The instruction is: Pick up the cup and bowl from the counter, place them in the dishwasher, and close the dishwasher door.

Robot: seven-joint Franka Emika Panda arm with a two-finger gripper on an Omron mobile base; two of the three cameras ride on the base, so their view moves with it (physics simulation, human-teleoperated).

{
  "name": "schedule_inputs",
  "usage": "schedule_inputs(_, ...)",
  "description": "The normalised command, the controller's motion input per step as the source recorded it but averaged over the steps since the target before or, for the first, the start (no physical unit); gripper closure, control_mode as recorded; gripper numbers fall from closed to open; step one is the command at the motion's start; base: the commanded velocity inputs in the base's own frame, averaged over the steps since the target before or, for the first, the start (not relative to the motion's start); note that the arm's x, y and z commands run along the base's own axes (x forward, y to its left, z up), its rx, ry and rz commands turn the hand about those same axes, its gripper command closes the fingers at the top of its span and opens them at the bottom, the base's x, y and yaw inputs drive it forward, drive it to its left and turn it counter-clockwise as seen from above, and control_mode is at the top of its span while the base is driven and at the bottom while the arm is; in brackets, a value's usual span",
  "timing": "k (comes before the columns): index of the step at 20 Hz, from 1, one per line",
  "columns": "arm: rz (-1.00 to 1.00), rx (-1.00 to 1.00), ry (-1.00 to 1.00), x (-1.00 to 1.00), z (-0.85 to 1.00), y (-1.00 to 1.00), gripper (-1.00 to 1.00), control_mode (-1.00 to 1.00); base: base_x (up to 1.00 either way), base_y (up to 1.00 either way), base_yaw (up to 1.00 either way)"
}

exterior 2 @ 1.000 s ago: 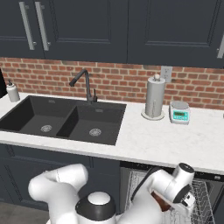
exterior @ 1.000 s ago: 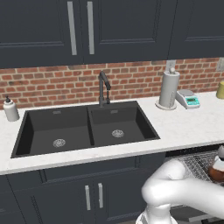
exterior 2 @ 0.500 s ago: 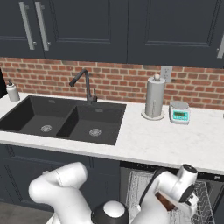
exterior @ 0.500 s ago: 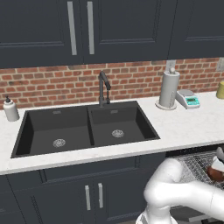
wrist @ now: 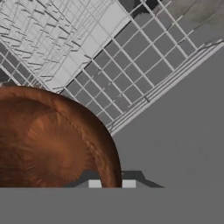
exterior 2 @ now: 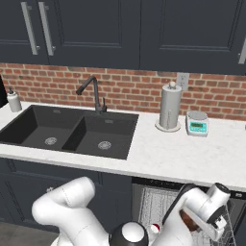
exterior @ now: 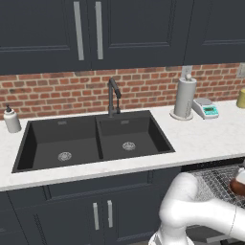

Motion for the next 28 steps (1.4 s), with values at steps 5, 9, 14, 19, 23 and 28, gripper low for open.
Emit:
schedule_inputs(5, -0.14, 0.0, 0.02, 0.02, -0.19, 0.0, 1.0, -1.0, 0.0, 0.0, 0.0)
schedule_inputs(9, -0.1, 0.0, 0.06, 0.0, -0.34, 0.0, 1.0, -1.0, 0.0, 0.0, 0.0)
schedule_inputs(14, -0.06, -0.05, 0.18, 0.0, -0.18, 0.0, 1.0, -1.0, 0.0, 0.0, 0.0)
schedule_inputs(19, -0.05, -0.07, 0.16, 0.02, -0.21, 0.0, 1.0, -1.0, 0.0, 0.0, 0.0)
schedule_inputs(23, -0.02, -0.05, 0.04, 0.04, -0.22, 0.07, 1.0, -1.0, 0.0, 0.0, 0.0)
schedule_inputs(28, 0.0, 0.0, 0.0, 0.0, -0.05, 0.13, 1.0, -1.0, 0.0, 0.0, 0.0)
